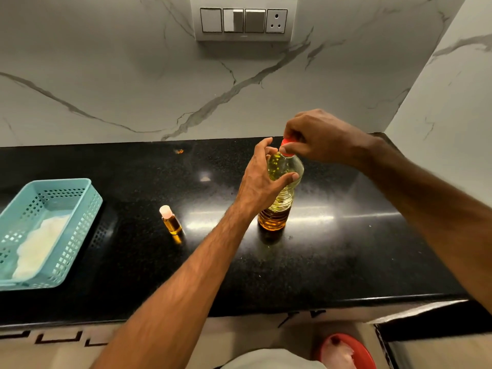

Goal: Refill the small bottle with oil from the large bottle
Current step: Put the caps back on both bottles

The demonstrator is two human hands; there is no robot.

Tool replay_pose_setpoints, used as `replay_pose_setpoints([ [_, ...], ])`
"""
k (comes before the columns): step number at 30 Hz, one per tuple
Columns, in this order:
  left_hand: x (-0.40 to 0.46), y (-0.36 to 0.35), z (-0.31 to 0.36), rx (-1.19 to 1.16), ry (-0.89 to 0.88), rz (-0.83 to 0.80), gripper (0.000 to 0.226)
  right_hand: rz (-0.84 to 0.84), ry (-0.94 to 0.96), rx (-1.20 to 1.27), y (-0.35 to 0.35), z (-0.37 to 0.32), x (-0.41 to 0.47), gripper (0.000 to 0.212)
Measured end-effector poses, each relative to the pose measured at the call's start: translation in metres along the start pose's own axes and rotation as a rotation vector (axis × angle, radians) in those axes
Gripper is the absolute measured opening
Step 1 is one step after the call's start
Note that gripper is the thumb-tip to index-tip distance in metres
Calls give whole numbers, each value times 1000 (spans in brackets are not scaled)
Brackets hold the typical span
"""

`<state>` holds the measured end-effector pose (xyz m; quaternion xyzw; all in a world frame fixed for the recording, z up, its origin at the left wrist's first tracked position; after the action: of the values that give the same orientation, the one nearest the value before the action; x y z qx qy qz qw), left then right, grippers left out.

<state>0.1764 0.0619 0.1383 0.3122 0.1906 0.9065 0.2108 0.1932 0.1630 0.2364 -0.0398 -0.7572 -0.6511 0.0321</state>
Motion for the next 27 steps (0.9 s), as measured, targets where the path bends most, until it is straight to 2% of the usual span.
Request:
replay_pose_setpoints([
  [5, -1, 1, 0, 0, 4, 8, 91, -67, 33, -1, -1, -3, -2, 31],
  [10, -1, 1, 0, -7, 12, 16, 91, -14, -14, -13, -8, -1, -2, 32],
  [15, -2, -1, -2, -4, 16, 8, 92, -82, 14, -2, -9, 2, -4, 34],
  [27, -2, 0, 1, -7, 31, -12, 90, -33, -88, 158, -19, 9, -6, 32],
])
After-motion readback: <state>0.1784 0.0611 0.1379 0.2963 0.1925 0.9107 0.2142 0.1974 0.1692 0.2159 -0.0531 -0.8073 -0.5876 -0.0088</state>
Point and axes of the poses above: each hand's wrist, its own x-axis towards the middle knuckle, its own y-axis out of the back of the hand, z = x × y, the point moved 7 cm from there along x, towards the middle knuckle, and after that the axes turned 15 degrees about -y, right-handed, at the moved point
